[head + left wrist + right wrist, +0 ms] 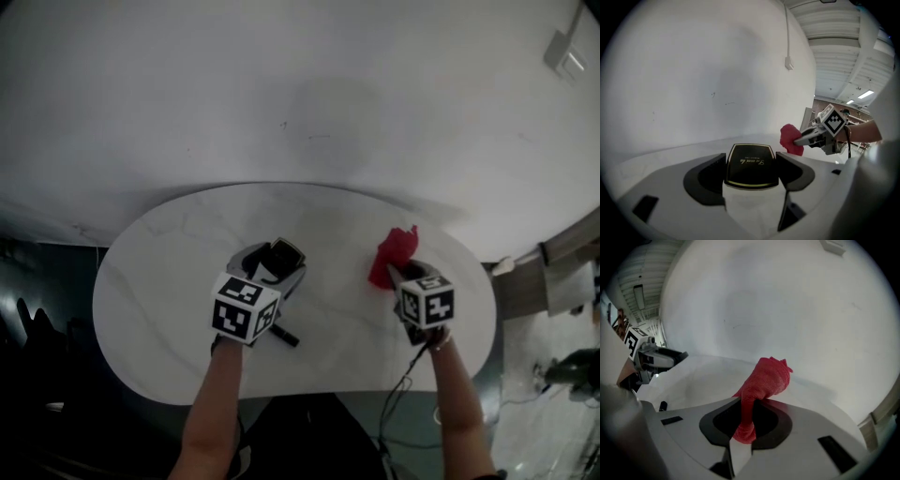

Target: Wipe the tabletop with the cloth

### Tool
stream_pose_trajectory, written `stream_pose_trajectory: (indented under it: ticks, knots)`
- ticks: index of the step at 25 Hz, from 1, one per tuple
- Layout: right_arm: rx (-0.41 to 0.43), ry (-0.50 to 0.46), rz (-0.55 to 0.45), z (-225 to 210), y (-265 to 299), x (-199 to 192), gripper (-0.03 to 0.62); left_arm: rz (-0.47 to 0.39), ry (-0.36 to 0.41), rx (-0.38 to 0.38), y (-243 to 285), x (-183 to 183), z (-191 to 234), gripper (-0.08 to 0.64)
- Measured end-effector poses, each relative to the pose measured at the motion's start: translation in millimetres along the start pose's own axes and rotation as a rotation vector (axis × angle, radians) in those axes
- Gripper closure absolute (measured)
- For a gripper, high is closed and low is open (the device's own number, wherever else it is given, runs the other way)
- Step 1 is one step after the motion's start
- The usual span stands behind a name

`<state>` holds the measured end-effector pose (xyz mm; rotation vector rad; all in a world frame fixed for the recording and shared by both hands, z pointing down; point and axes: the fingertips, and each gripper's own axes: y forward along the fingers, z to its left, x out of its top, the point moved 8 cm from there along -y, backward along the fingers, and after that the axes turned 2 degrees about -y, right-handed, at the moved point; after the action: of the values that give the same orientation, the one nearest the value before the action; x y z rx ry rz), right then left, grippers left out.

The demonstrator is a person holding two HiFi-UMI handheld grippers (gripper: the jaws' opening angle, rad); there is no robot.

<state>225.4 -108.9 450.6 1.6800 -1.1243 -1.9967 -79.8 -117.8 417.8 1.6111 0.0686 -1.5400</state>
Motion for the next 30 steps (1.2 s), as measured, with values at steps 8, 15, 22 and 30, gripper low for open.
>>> stream_pose_trajectory:
  ticks: [8,15,22,30]
  knots:
    - [0.048,-0.092,-0.227,56.1,-38.6,41.0,0.546,-0.014,0.004,0.052,-14.7,0.7,-4.9,0.224]
    - [0.145,-0.064,-0.369,96.0,-64.1,57.1,0.546,-0.019,-0.017,0.090,-24.0,-5.3,-2.0,0.224]
    - [0.176,-0.045,-0.437,113.1,-79.4,52.2,0.546,-0.007,-0.038,0.130,-23.3,-14.9,5.9,0.224]
    - [0.201,-0.025,-0.454,118.7,-76.6,54.3,0.546,0.045,-0.042,0.202,19.0,-16.0,31.3,0.224]
